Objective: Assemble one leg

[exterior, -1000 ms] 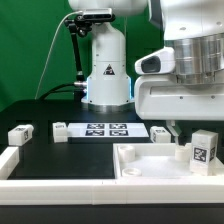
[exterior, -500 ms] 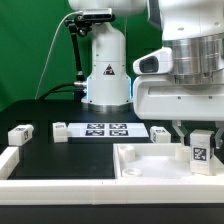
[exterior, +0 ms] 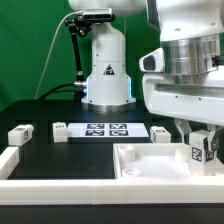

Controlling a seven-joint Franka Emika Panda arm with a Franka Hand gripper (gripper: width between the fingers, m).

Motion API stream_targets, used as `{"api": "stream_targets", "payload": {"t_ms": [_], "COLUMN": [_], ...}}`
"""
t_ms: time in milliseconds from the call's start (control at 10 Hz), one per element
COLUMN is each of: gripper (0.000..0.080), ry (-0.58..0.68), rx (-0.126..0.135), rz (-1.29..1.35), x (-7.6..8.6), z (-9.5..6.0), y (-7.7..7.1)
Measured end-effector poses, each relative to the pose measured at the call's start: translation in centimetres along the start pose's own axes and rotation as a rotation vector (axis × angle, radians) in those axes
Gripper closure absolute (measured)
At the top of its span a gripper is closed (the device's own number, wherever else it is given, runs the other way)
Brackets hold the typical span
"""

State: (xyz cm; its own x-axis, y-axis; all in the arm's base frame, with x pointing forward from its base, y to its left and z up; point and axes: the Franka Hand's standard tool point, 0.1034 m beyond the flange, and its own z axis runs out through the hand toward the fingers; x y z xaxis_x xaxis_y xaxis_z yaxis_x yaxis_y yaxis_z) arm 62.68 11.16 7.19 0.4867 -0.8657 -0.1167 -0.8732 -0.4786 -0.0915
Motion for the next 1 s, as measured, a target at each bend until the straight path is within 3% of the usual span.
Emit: {"api": "stream_targets", "payload": {"t_ms": [800,1000], "gripper": [0.0506,0.0506], "ry": [-0.023,-0.034], "rx": [0.023,0.029], "rz": [0.966,1.015], "x": [-0.14,-0.17], "z": [-0.19,-0.22], "y": [-0.16,-0.19]}}
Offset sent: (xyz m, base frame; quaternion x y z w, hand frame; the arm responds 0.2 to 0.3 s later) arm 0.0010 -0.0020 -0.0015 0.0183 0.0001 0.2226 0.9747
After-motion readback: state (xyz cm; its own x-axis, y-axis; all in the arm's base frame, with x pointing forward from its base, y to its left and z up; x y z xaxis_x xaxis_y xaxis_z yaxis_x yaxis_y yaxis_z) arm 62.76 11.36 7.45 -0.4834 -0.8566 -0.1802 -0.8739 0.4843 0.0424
